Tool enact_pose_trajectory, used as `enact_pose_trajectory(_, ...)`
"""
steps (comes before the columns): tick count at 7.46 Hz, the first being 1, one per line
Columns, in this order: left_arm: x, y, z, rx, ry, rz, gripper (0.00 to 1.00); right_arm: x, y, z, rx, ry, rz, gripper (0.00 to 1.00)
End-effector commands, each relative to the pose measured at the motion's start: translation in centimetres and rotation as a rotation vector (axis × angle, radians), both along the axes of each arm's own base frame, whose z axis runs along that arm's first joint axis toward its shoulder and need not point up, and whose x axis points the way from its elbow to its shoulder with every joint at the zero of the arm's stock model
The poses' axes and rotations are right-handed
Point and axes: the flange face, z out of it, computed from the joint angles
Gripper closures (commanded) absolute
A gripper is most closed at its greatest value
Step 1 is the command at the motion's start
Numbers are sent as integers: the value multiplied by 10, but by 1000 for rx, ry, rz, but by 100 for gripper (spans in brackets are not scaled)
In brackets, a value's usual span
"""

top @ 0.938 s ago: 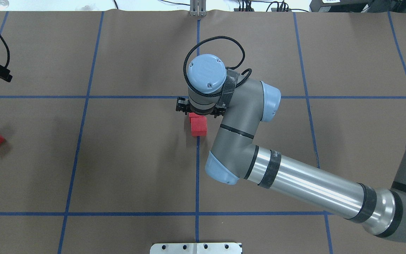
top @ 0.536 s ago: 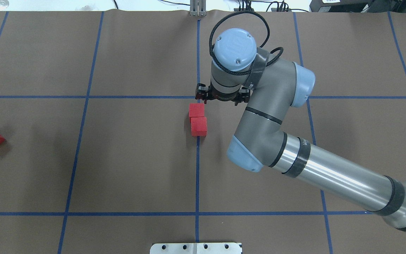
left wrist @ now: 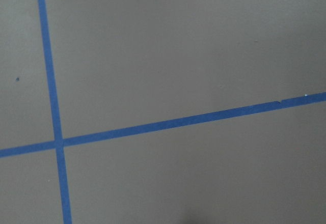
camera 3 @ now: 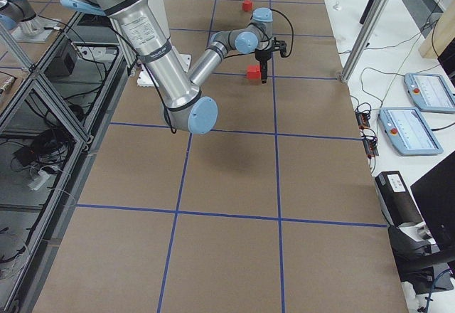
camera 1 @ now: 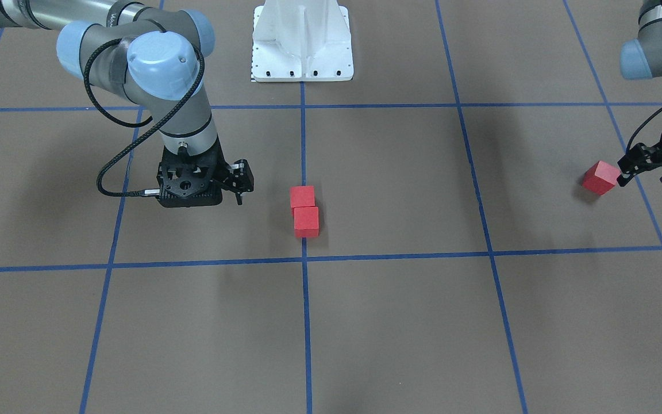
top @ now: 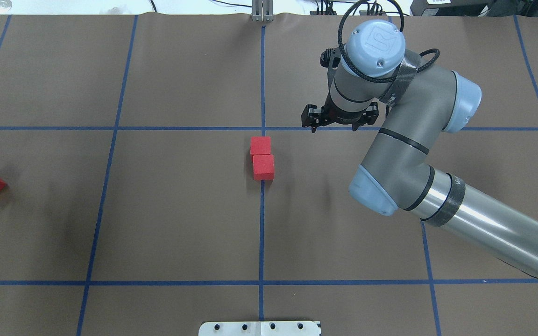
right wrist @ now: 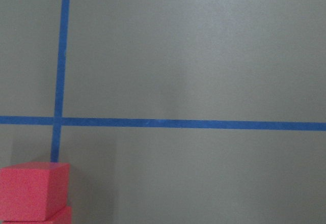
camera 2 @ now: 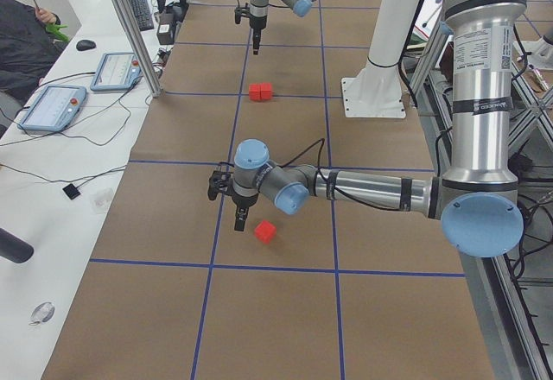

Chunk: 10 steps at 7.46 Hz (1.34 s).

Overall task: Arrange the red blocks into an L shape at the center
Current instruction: 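Open the right gripper and lift it away from the cubes, then reach the left gripper to the red cube at the table edge and grasp it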

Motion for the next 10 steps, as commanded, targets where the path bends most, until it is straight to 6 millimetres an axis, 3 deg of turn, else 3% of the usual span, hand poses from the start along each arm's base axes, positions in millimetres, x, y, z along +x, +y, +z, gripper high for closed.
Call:
enact_pose_trajectory(1,-4,18,29,44,29,-14,0,2,2,14,1,17,-9,1)
enact_pose_trajectory(4,48,34,25,139,38,153,0,2,2,20,2,19,-9,1)
enact_pose_trajectory(5,57,38,23,173,42,188,0,3,3,28,13,7,-9,1)
enact_pose_trajectory(10,52,45,38,316,-18,348,0,3,3,31,20,-6,-9,1)
